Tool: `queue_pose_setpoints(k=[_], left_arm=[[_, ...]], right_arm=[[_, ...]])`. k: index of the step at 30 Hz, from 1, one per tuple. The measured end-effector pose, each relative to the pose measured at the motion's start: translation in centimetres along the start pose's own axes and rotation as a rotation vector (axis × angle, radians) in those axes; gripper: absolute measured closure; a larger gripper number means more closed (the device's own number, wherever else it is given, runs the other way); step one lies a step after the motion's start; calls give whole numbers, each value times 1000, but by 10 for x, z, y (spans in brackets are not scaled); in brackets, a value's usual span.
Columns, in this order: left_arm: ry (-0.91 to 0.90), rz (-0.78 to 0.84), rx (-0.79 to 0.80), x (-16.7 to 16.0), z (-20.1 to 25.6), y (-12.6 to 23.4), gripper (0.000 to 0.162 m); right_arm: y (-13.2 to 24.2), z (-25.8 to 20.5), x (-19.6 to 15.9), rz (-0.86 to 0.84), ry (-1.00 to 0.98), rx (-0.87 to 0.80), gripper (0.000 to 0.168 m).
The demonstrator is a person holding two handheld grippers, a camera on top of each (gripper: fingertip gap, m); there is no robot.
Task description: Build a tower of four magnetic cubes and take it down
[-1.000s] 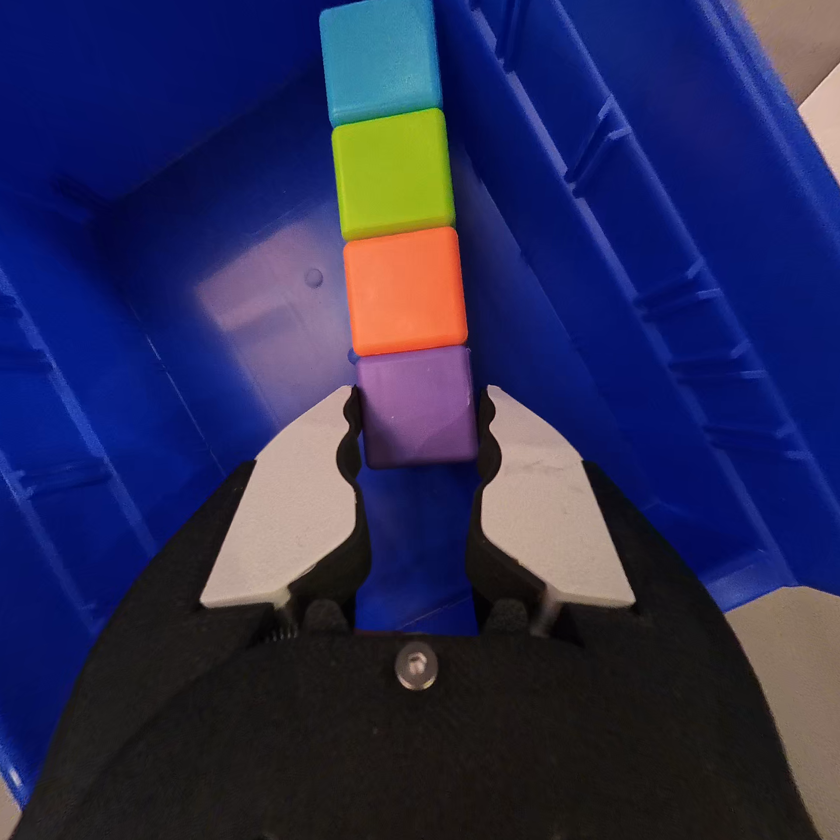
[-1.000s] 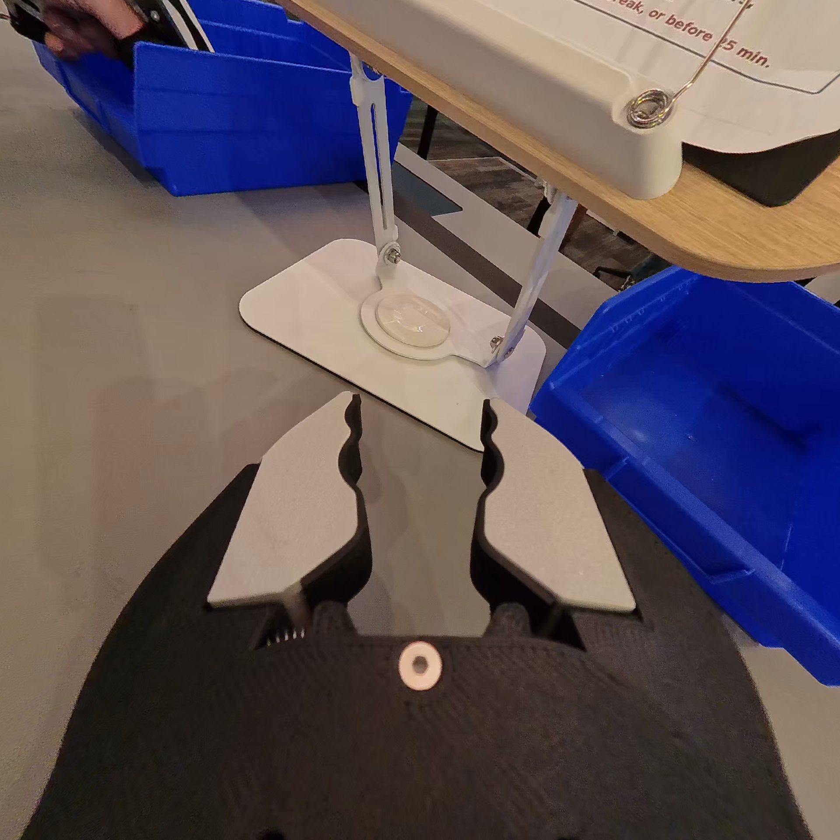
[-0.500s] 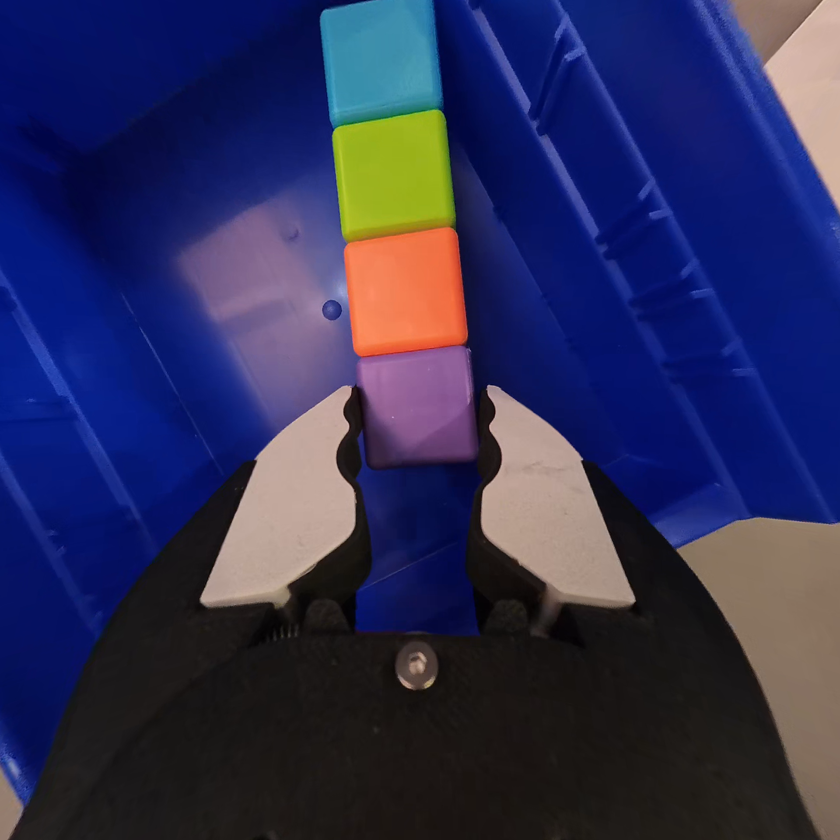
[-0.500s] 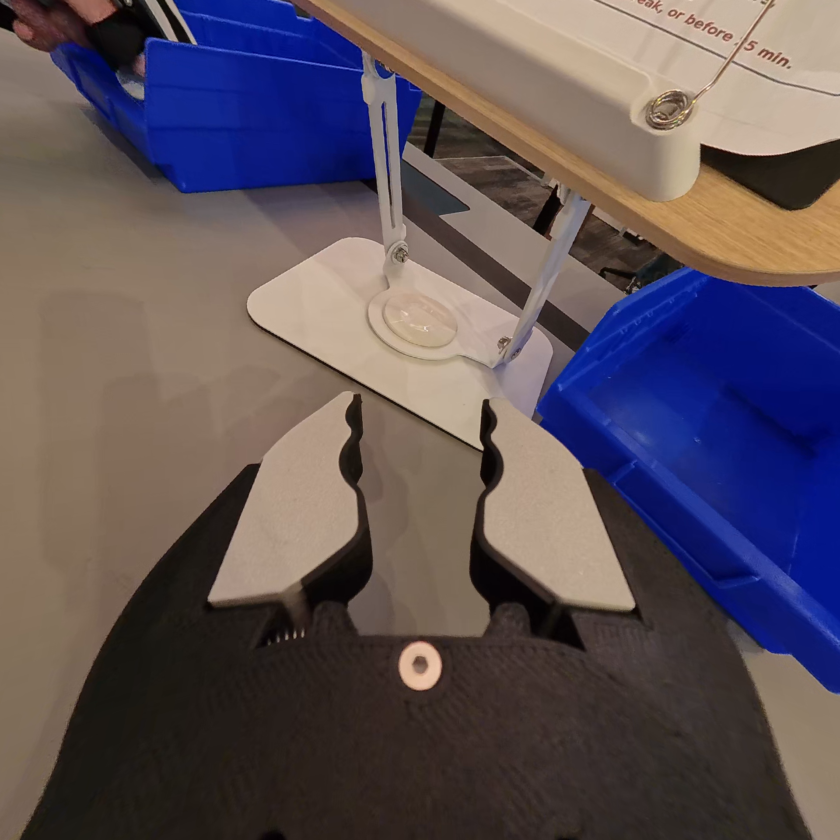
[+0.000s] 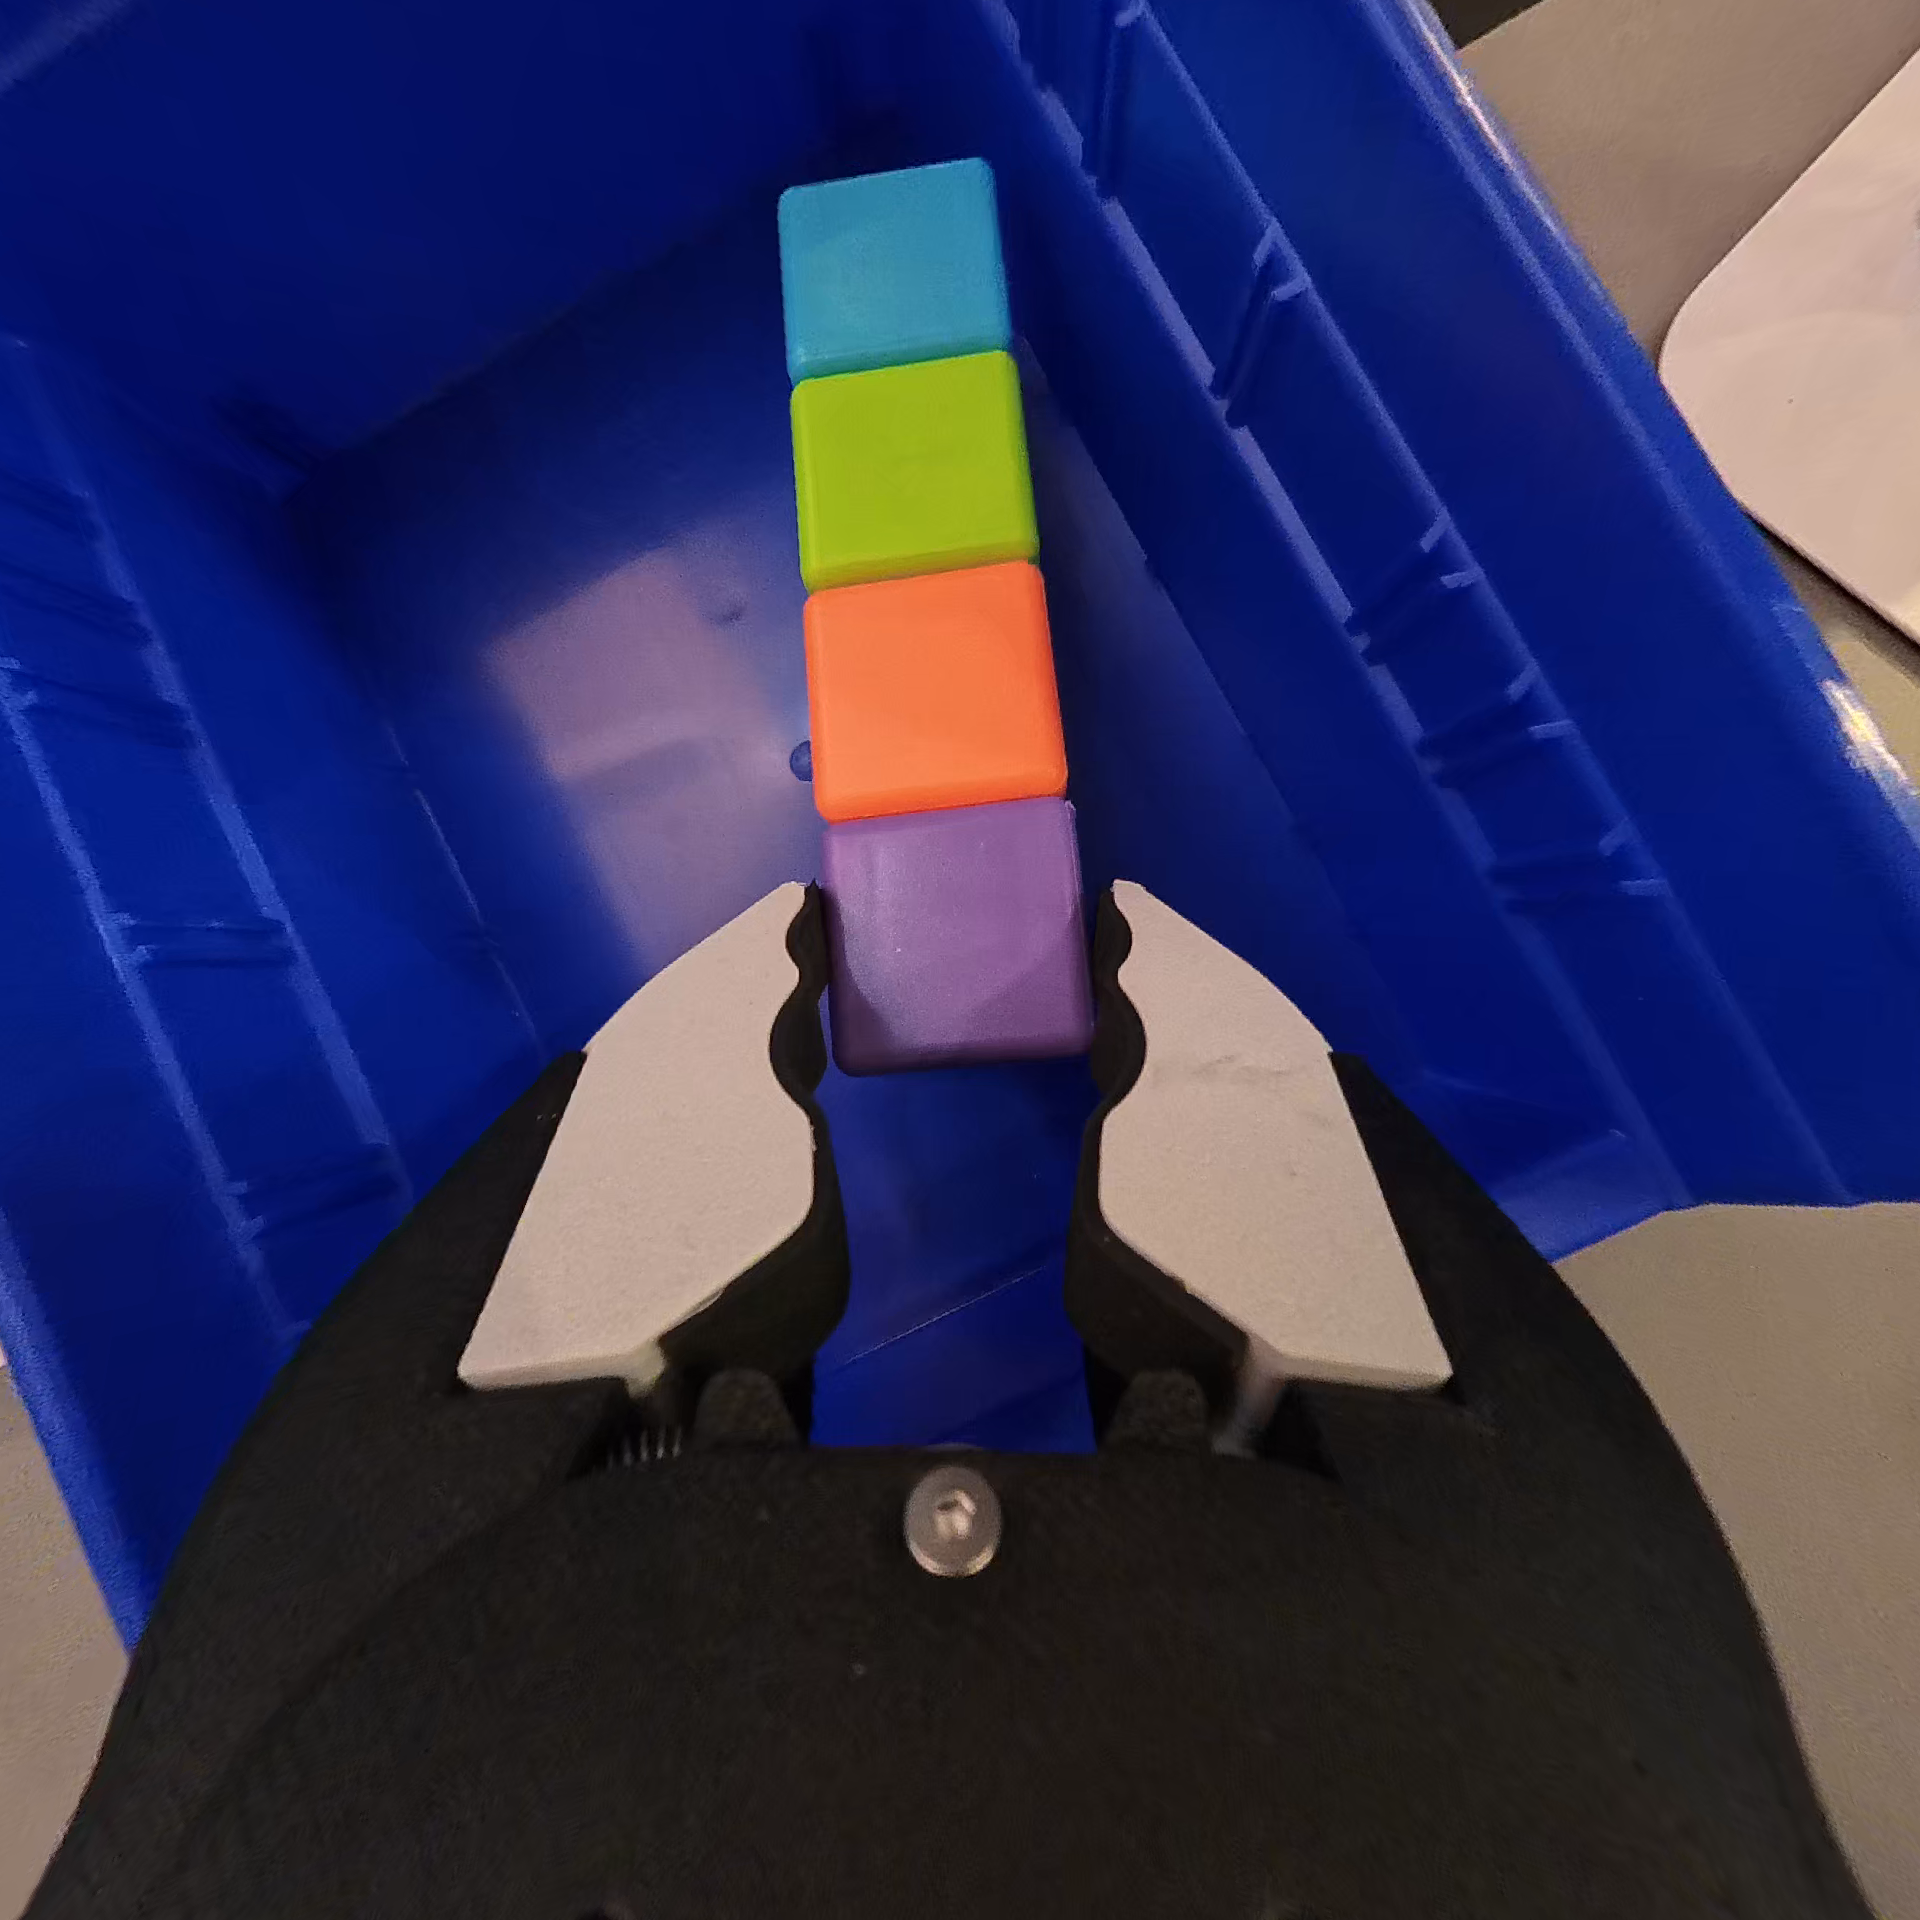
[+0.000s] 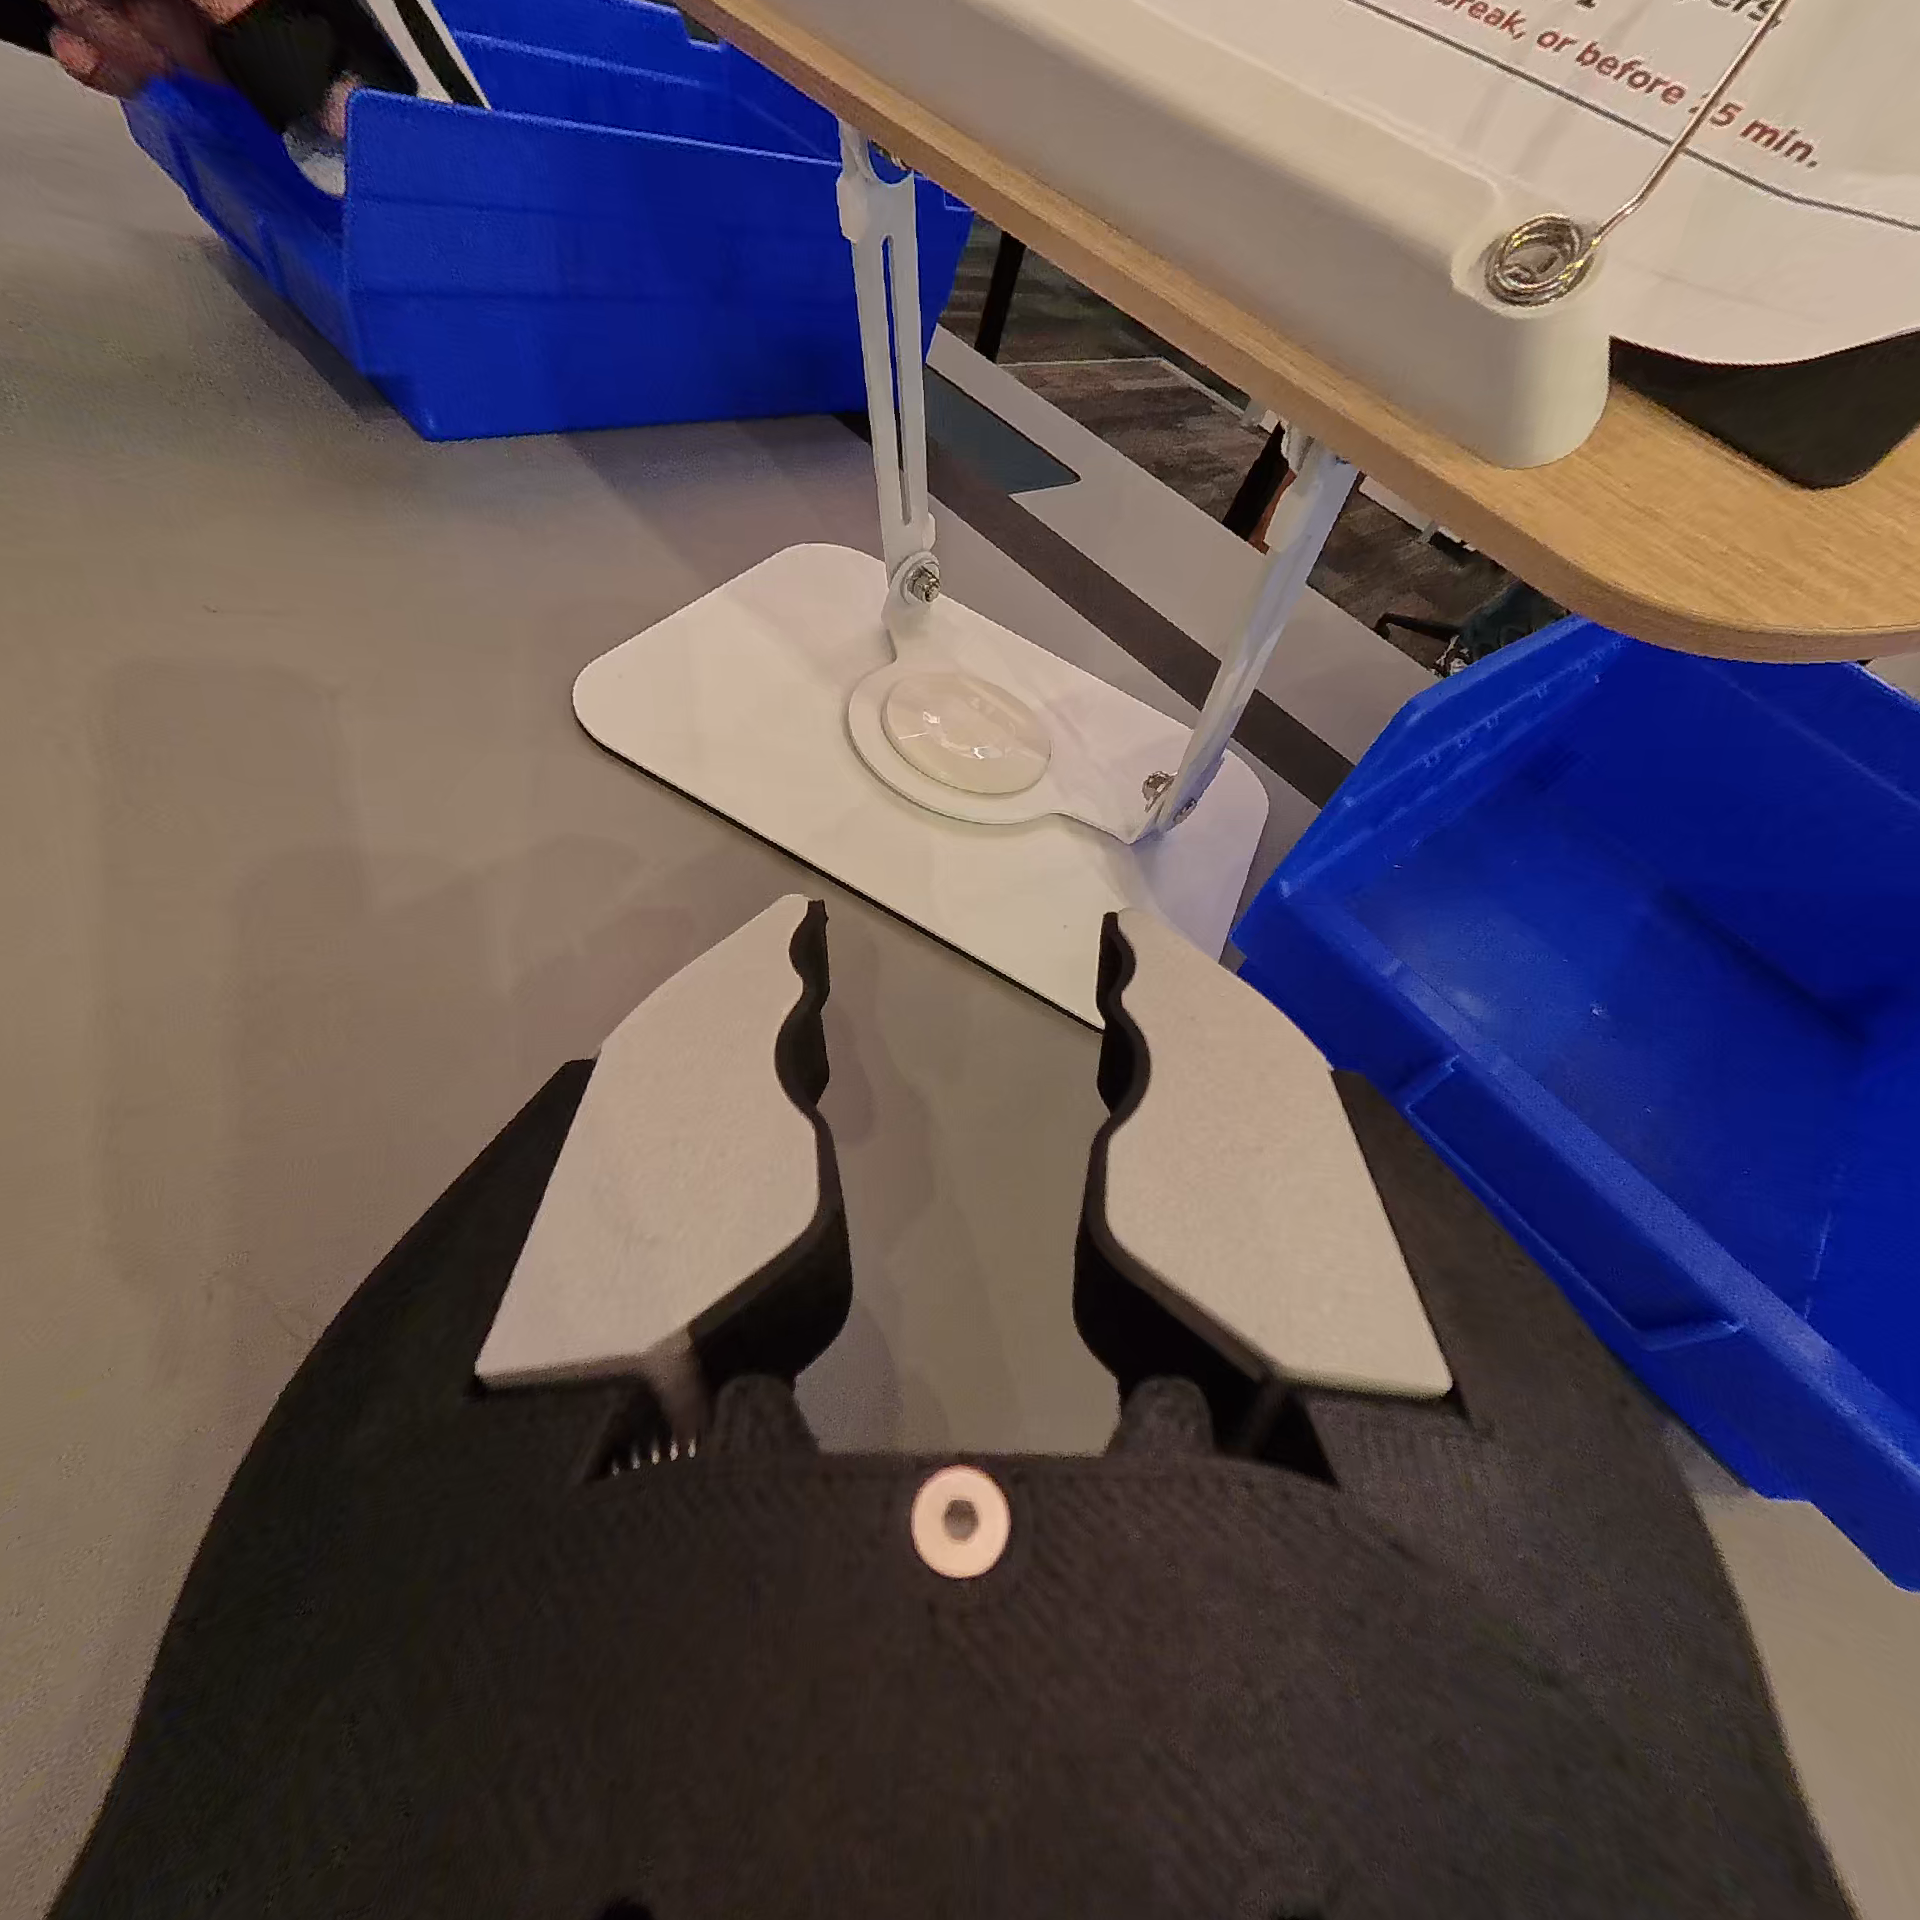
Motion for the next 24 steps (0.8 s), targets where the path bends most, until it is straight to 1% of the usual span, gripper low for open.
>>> queue_pose_setpoints(k=[24], left_arm=[[-1,103,-12,-2,-1,18,113]], right_arm=[[-3,-4,-3,-17,3,30,118]])
Point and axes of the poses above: each gripper's, where its closed fingertips meet, y back along the fingers, x out of its top, z = x × y across the jaws, the point moved 3 cm from there along y, back along the fingers, and after that the axes turned 3 degrees about -z, right-handed, at the moved point
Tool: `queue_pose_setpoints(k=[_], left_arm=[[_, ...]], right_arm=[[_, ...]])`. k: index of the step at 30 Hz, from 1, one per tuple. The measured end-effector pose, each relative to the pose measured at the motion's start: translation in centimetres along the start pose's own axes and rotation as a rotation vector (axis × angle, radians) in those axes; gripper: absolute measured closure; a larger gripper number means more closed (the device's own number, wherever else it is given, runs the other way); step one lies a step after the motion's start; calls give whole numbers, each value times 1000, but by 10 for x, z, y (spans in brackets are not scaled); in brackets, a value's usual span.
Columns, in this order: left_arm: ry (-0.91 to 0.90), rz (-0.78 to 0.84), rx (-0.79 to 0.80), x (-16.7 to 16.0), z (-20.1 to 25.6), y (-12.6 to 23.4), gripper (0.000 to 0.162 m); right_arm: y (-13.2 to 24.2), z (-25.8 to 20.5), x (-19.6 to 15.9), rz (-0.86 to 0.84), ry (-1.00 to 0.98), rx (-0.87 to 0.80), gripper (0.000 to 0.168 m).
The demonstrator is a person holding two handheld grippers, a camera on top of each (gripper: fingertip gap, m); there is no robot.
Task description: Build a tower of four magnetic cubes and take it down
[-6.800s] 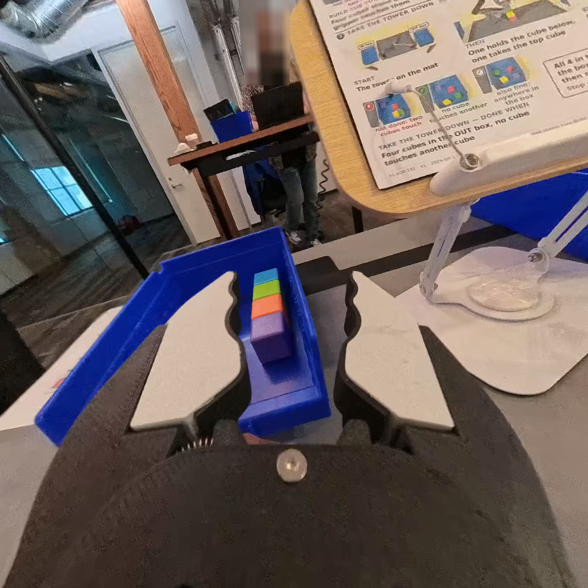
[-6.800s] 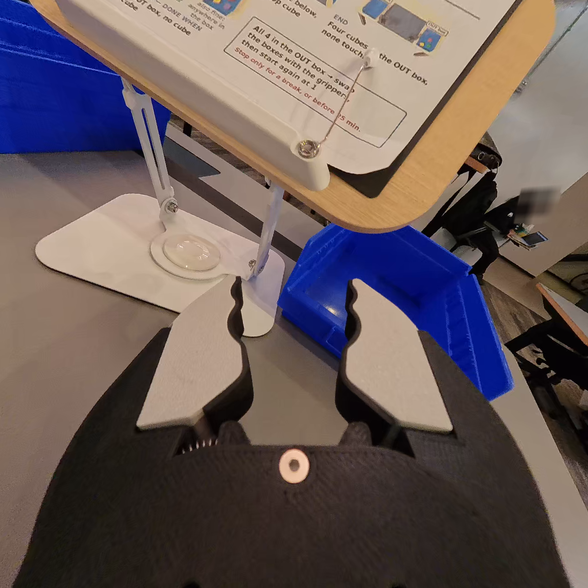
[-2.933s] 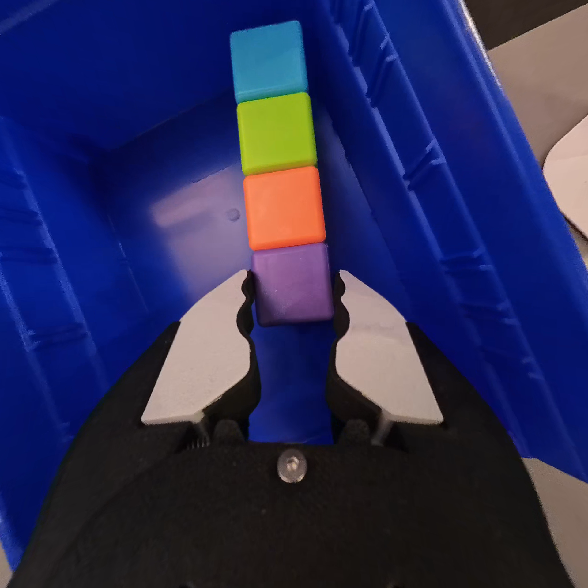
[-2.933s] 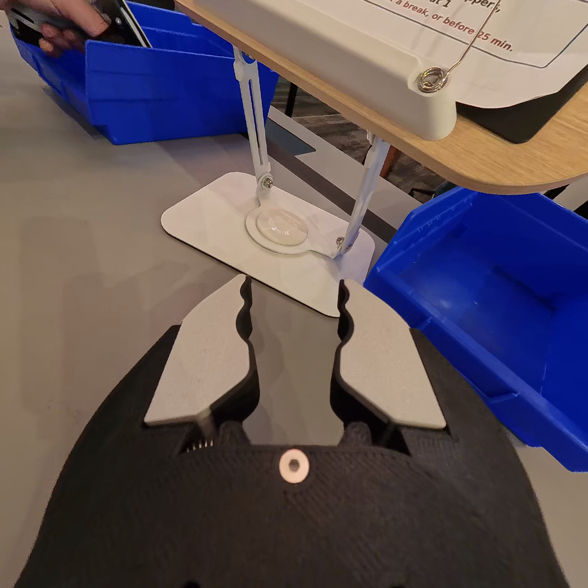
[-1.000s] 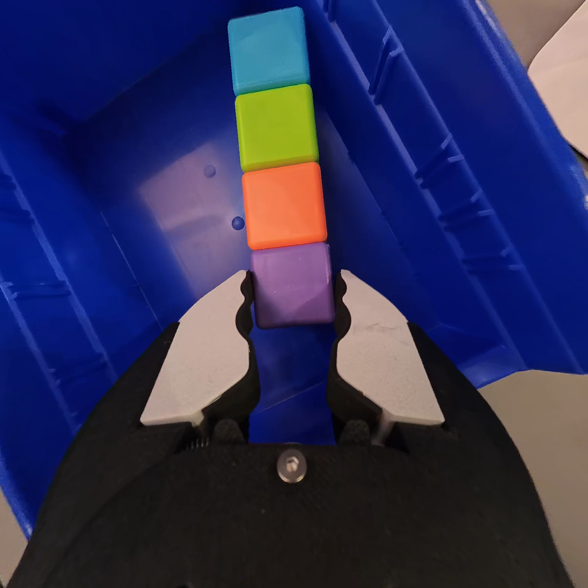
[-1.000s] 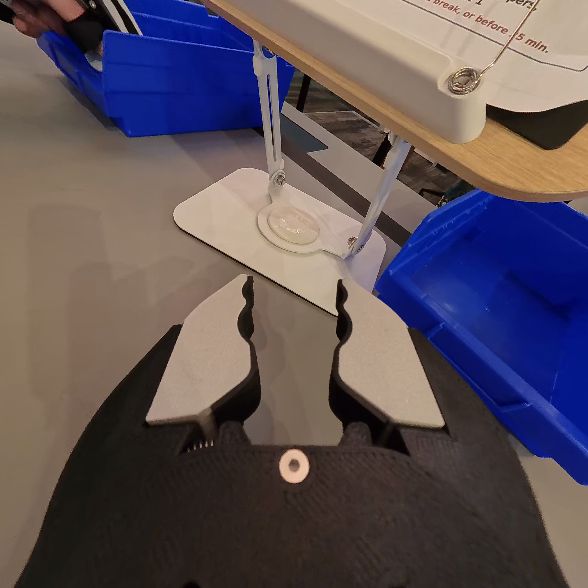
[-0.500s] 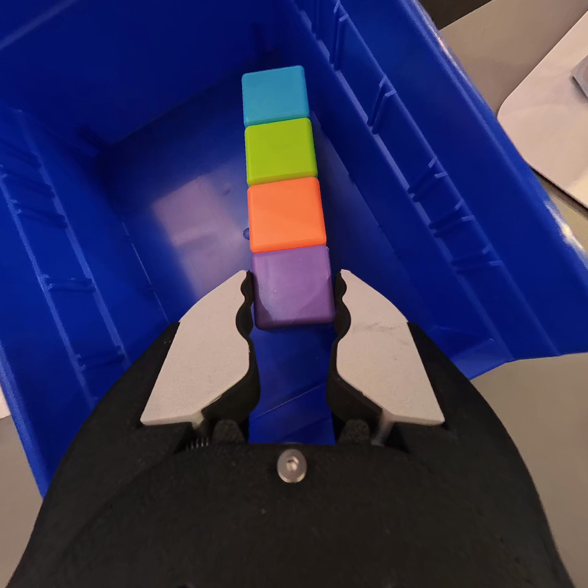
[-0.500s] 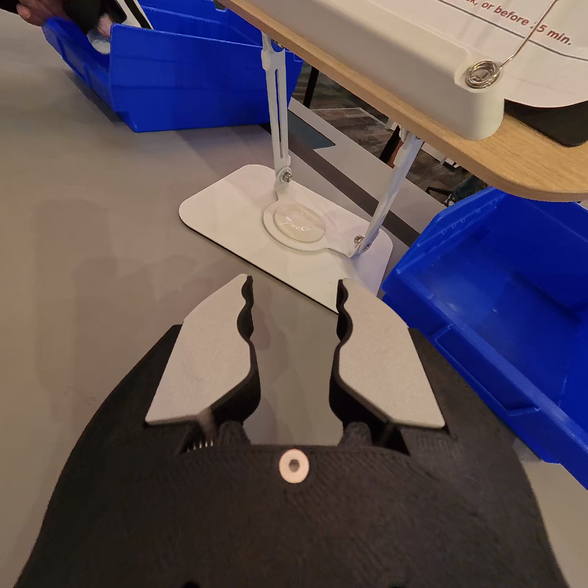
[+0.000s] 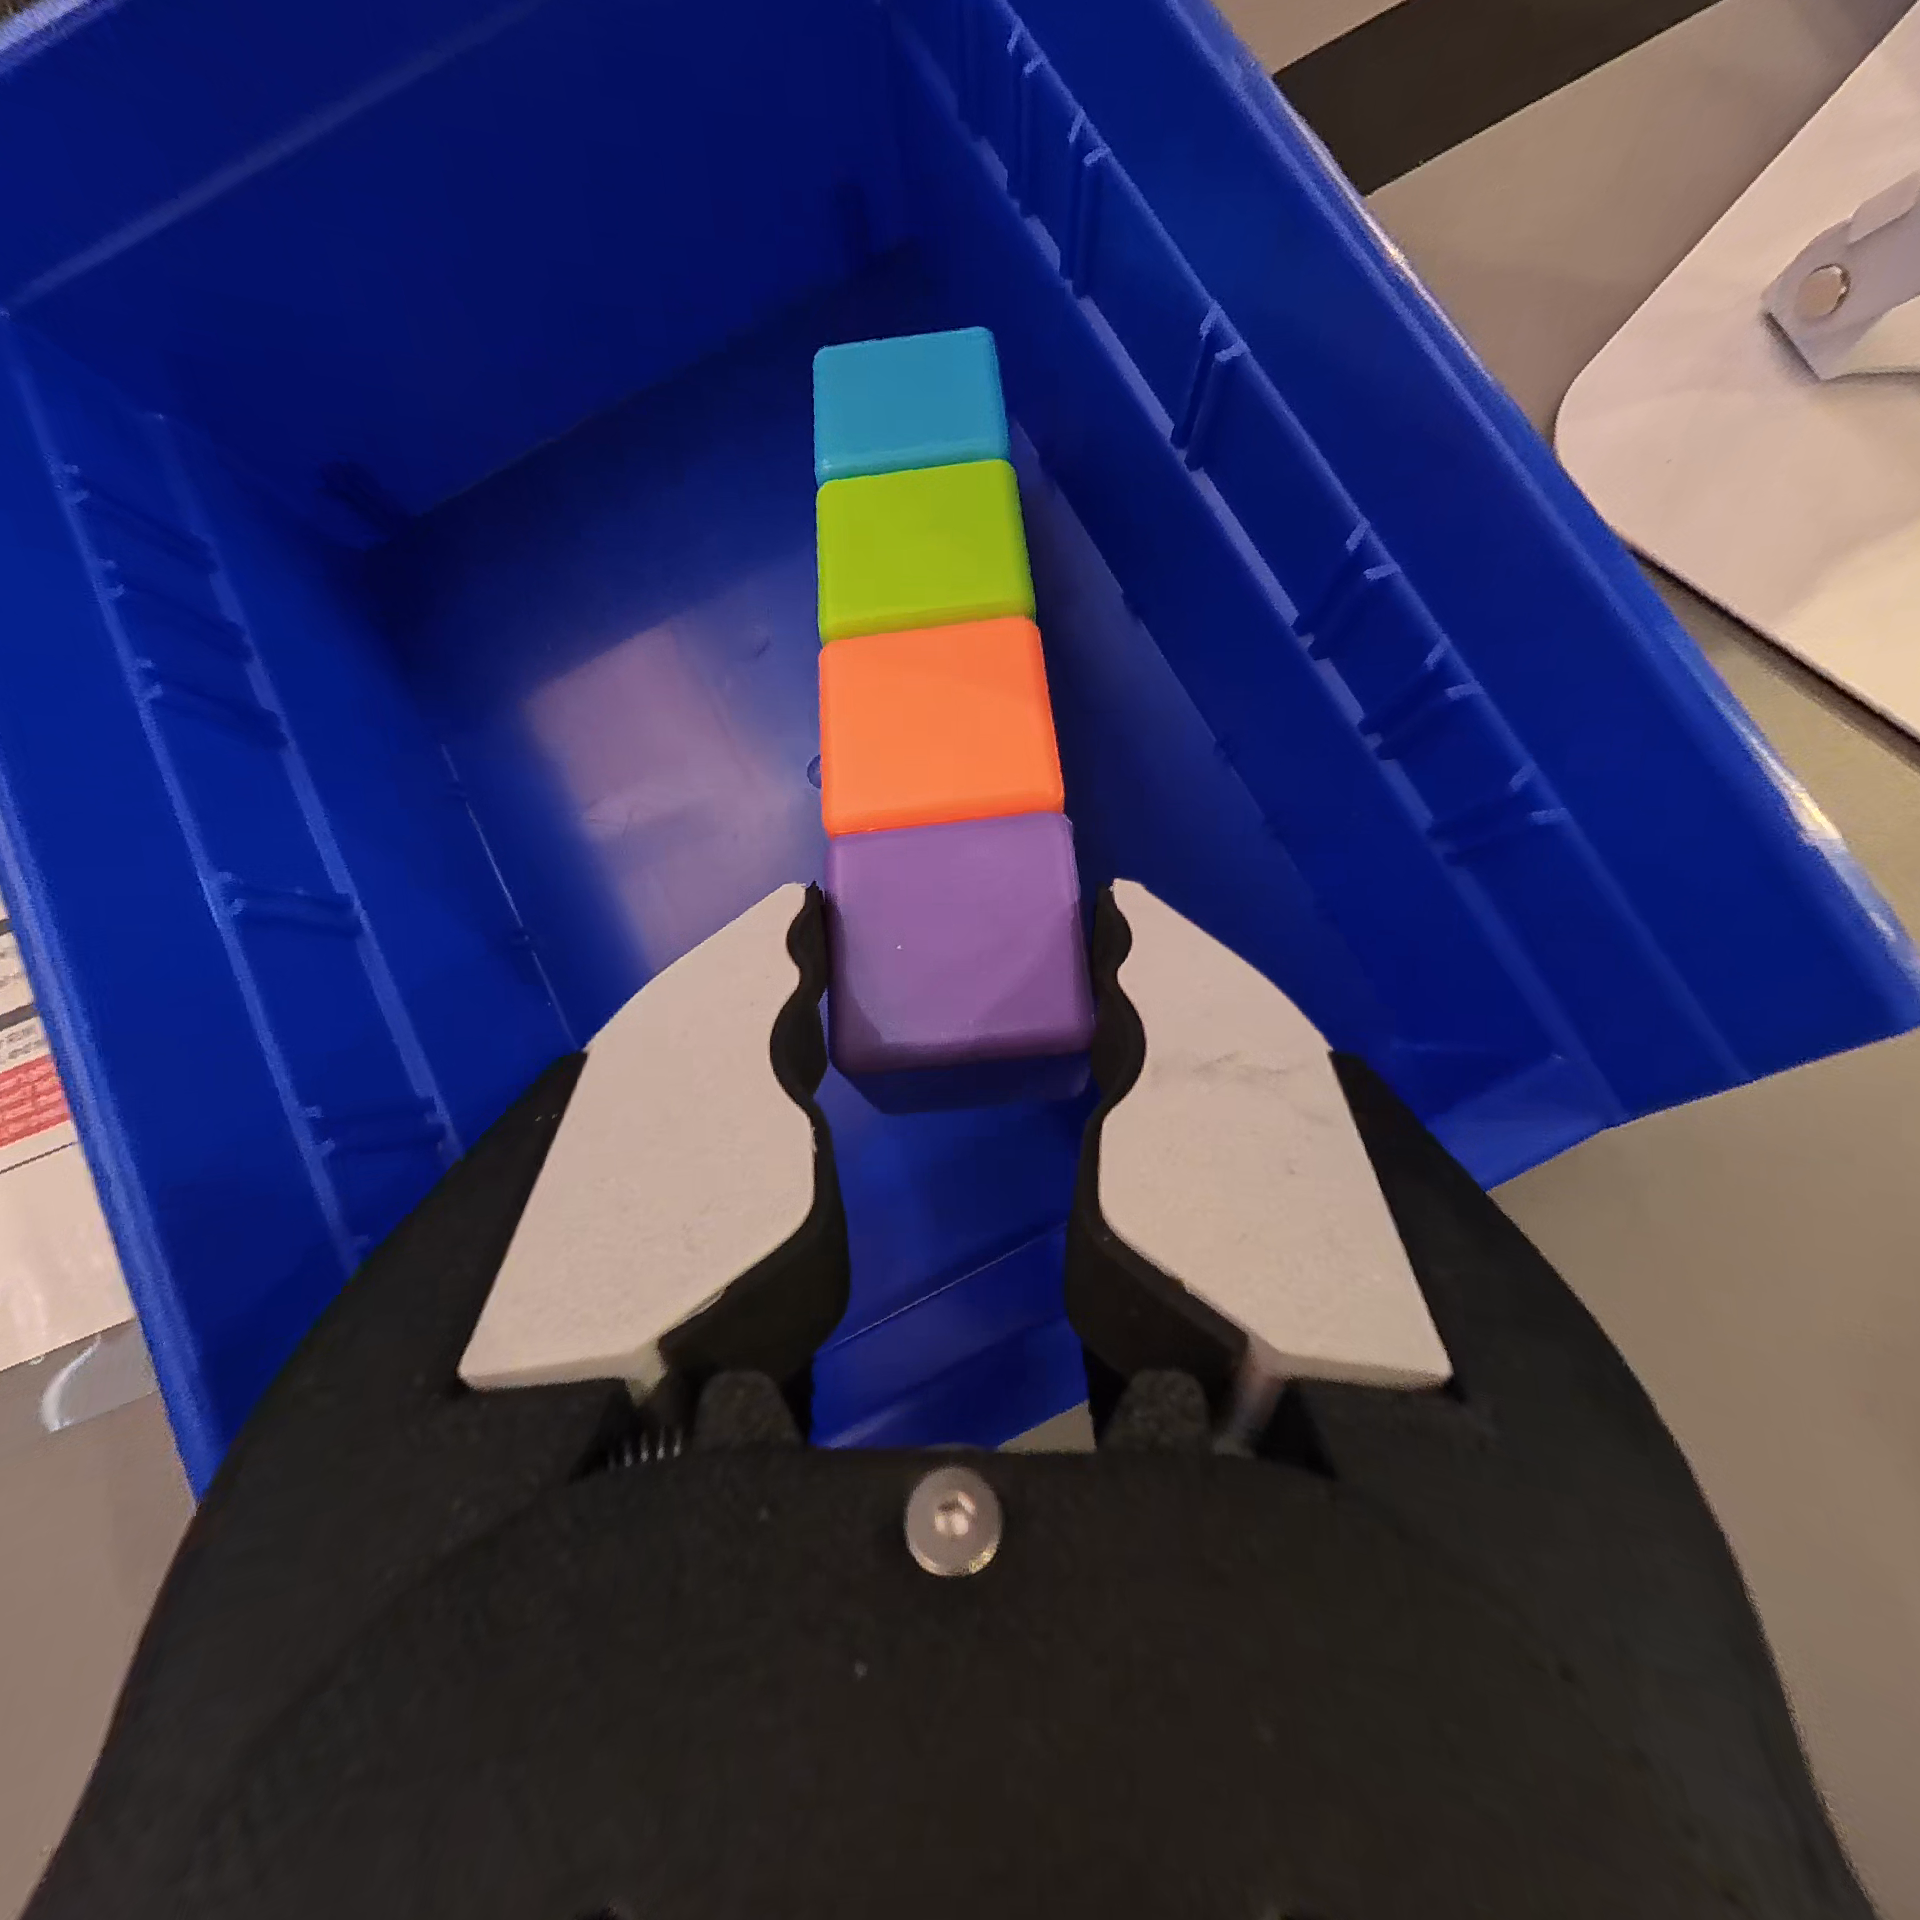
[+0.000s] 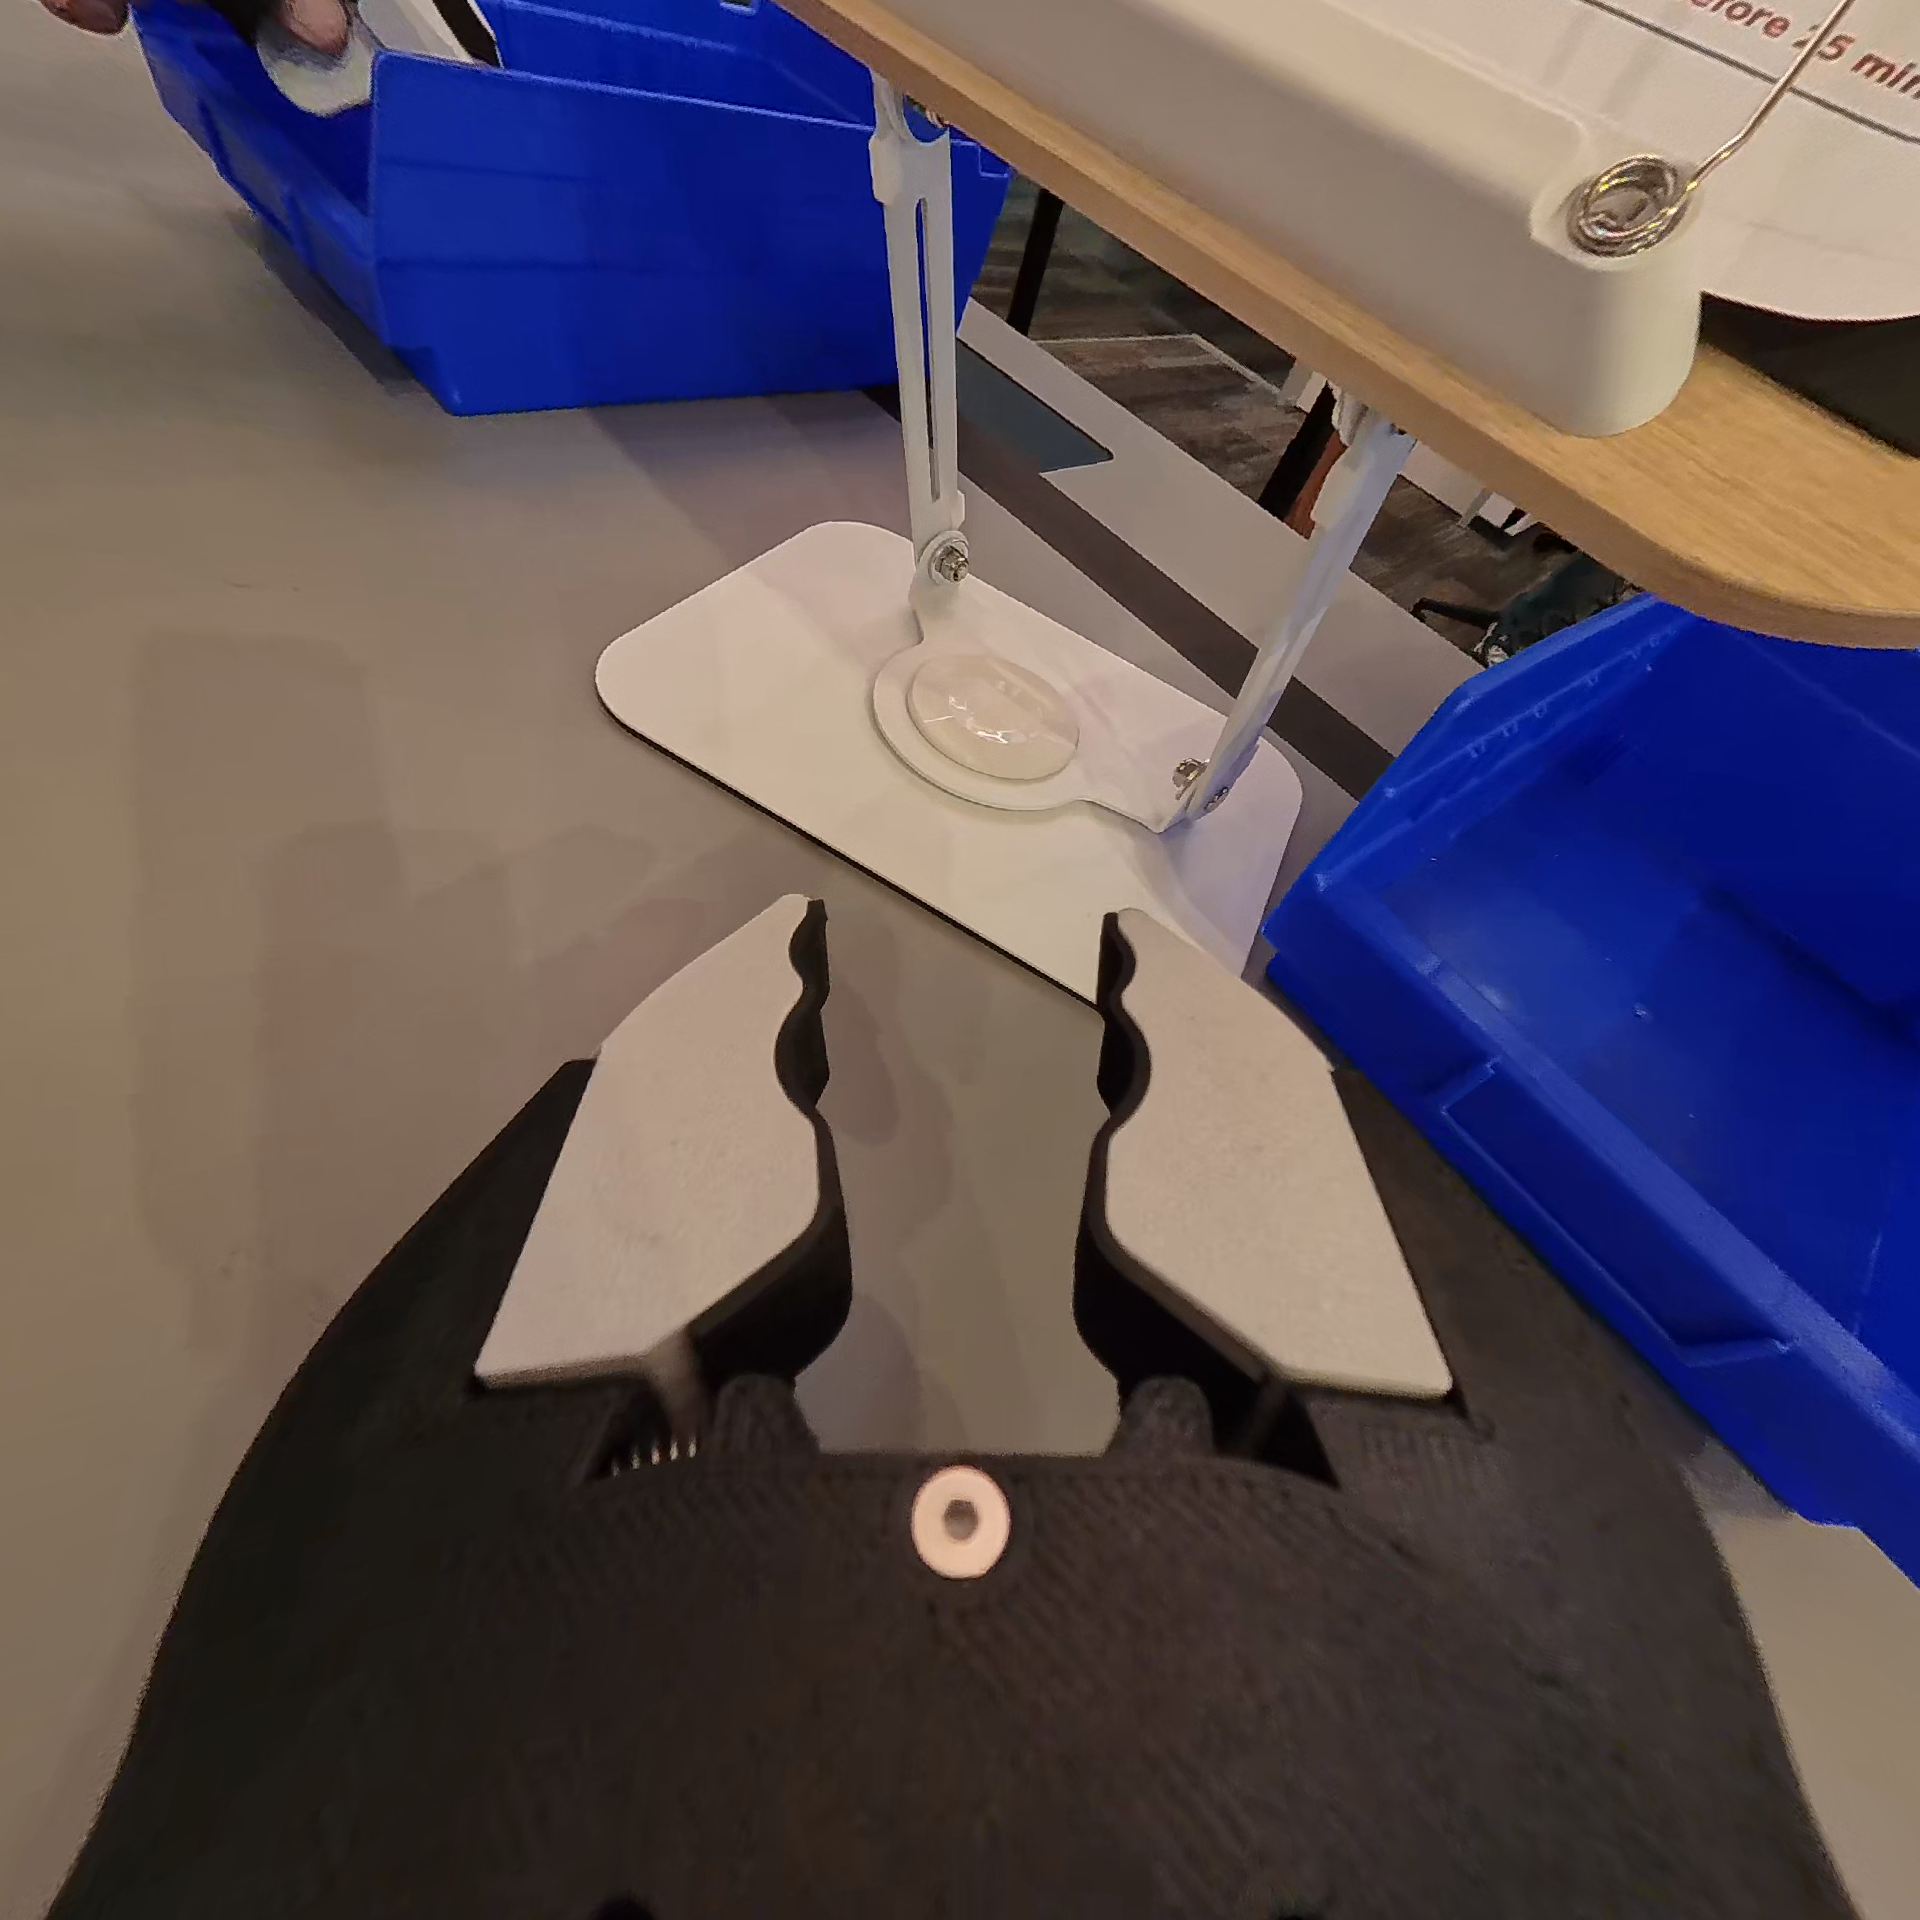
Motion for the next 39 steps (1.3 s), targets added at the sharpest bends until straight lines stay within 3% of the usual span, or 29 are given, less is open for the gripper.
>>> queue_pose_setpoints(k=[5,7,10,15,22,26,32,35,37,39], left_arm=[[16,34,-37,-2,0,0,114],[11,35,-34,-4,-1,-1,114],[-2,-17,-21,-10,0,-7,114],[19,26,23,-6,-2,-9,115],[50,92,106,4,-7,12,92],[-8,121,240,-5,-8,21,98],[-116,208,198,-11,12,39,114],[-102,185,181,-16,10,32,113],[-92,108,196,-23,6,24,94],[-108,110,185,-23,10,23,94]], right_arm=[[-10,-14,-12,-91,-11,107,115],[-12,-16,-16,-125,0,119,107],[-11,-19,-13,-105,-21,144,108],[-14,-19,-21,-151,-34,149,106],[-16,-21,-23,-167,-21,155,104],[-16,-22,-23,-168,-15,158,104],[-15,-27,-17,-133,6,158,102],[-16,-29,-18,-140,19,152,102],[-17,-28,-19,-144,20,150,101],[-16,-28,-19,-138,18,157,101]])
Point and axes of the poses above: each gripper's, where its closed fingertips meet, y back along the fingers, x out of its top, z = x × y across the jaws, the point moved 3 cm from there along y, back along the fingers, and after that the axes turned 3 degrees about -z, right-handed, at the moved point
